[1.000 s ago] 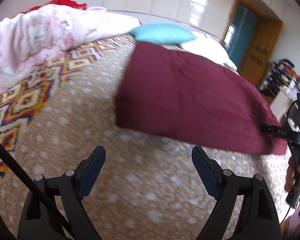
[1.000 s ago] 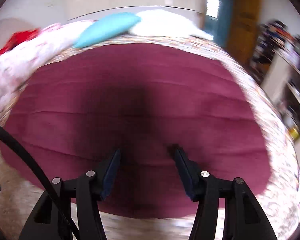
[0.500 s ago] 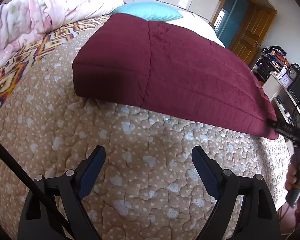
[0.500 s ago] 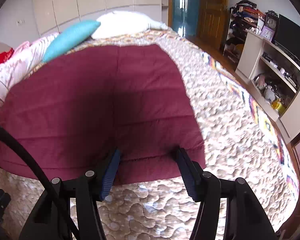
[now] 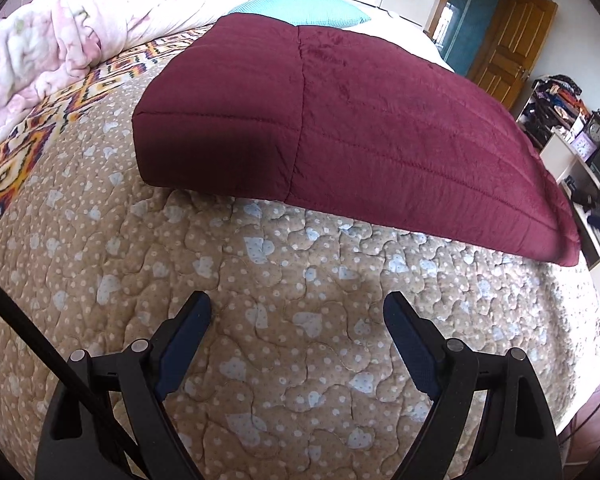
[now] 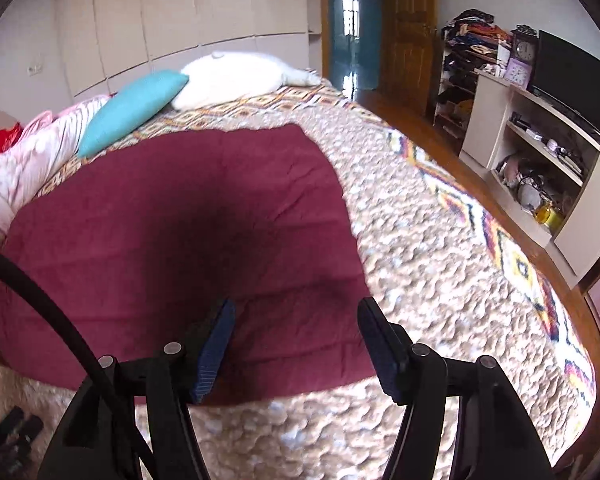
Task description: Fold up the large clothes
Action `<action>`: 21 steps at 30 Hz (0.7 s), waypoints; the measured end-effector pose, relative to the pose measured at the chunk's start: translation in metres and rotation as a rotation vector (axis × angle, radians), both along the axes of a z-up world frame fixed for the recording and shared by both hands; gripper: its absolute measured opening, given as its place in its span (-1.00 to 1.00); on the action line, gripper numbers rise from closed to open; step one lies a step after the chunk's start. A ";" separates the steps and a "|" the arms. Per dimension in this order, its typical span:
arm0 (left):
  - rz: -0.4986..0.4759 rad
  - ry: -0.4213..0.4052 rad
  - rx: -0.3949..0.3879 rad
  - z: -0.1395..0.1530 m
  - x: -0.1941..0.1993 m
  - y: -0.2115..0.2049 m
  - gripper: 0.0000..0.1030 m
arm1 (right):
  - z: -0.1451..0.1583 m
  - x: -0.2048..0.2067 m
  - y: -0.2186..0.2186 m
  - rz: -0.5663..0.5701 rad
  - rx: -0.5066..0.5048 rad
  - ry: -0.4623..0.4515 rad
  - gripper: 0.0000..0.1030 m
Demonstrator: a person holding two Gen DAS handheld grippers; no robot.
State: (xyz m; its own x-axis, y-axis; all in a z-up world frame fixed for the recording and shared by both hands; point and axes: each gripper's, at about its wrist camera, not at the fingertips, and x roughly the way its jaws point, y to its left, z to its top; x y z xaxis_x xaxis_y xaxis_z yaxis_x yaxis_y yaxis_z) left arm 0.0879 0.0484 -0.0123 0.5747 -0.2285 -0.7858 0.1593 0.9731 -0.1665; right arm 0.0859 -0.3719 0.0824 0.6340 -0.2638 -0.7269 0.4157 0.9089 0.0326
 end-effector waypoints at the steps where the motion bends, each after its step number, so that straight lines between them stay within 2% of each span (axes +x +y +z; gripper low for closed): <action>1: 0.000 -0.003 0.012 -0.001 0.000 -0.002 0.69 | -0.001 0.009 -0.006 -0.010 -0.004 0.006 0.33; 6: 0.002 -0.010 0.068 -0.005 0.003 -0.010 0.70 | -0.032 0.074 -0.027 -0.045 0.029 0.098 0.34; 8: 0.002 -0.014 0.083 -0.006 0.003 -0.013 0.71 | -0.043 0.093 -0.032 -0.048 0.039 0.119 0.44; 10: 0.004 -0.015 0.100 -0.007 0.003 -0.016 0.73 | -0.048 0.106 -0.046 -0.059 0.069 0.125 0.72; 12: 0.005 -0.014 0.116 -0.008 0.002 -0.020 0.75 | -0.051 0.117 -0.061 -0.048 0.125 0.141 0.84; 14: 0.005 -0.013 0.138 -0.009 0.001 -0.024 0.76 | -0.051 0.123 -0.070 -0.030 0.135 0.165 0.96; 15: 0.005 -0.014 0.143 -0.009 0.001 -0.025 0.77 | -0.048 0.124 -0.071 -0.018 0.122 0.166 0.97; 17: 0.006 -0.015 0.147 -0.009 -0.001 -0.026 0.77 | -0.038 0.122 -0.066 -0.012 0.035 0.153 0.96; 19: 0.006 -0.012 0.145 -0.009 0.000 -0.024 0.78 | -0.022 0.113 -0.053 -0.036 -0.085 0.113 0.76; 21: 0.006 -0.009 0.151 -0.010 0.001 -0.023 0.79 | -0.006 0.103 -0.038 -0.033 -0.153 0.049 0.73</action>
